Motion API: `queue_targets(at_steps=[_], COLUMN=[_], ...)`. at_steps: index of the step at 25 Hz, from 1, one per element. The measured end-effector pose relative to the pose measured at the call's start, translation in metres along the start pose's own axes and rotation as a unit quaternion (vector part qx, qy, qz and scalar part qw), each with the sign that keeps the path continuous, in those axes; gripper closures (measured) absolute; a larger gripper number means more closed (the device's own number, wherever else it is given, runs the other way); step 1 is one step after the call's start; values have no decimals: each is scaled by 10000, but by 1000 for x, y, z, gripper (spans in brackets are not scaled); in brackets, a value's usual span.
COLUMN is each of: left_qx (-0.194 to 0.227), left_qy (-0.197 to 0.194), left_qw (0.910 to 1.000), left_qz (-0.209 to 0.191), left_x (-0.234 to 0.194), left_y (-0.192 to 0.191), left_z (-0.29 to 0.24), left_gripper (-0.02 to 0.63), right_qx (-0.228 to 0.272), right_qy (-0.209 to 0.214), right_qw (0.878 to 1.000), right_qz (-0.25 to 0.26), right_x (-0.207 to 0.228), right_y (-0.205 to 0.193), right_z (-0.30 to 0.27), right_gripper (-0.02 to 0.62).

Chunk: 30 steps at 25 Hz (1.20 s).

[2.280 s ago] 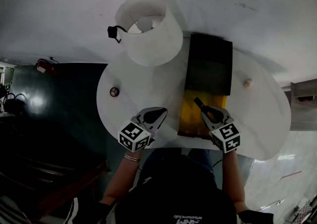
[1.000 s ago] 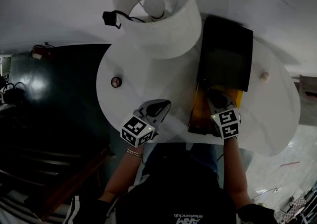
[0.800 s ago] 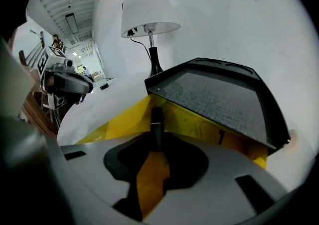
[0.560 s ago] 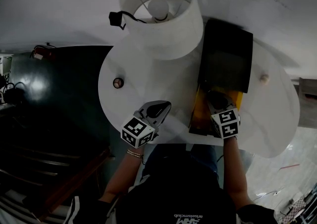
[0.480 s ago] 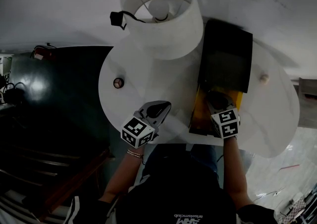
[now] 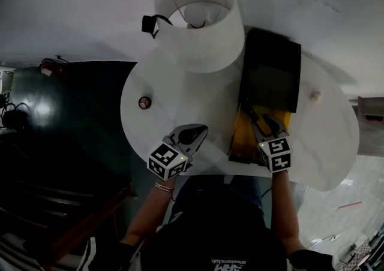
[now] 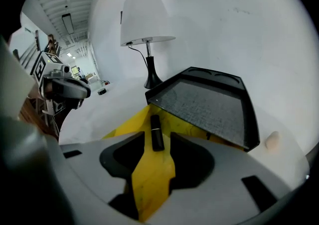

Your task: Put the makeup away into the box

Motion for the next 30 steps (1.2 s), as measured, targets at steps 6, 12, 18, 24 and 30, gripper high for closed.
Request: queue_targets(at_steps=[6, 12, 18, 24, 30], left_qx=[92, 254, 423, 540, 695], left_qy=[8, 104, 312, 592, 953], left_qw=[9999, 9996, 9986, 9968, 9930], left_qz=[-92, -95, -81, -46, 68], left_x=[2, 2, -3, -1, -2], left_y=[2, 1, 0, -6, -13], left_z=[8, 22, 39, 59, 81], left_gripper=[588, 588, 588, 588, 588], right_qx=[297, 752, 1128, 1374, 1512], right_qy=[-104, -128, 55, 353, 912], right_qw=[9995, 9968, 9926, 9879, 9803], right_qz=[52, 225, 454, 621, 889], right_x=[-7, -22, -44, -65, -93], right_y=[14, 30, 48, 60, 72], right_z=[20, 37, 44, 50, 55], right_gripper=[420, 493, 546, 560, 565])
Point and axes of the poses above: the fingertips, and each gripper's own axes: z backward along the fingers, x to its right, y out of its top, the point moved 4 cm from there along z, backward along the fingers, and after that the axes turned 5 degrees about -z, right-handed, at the moved point
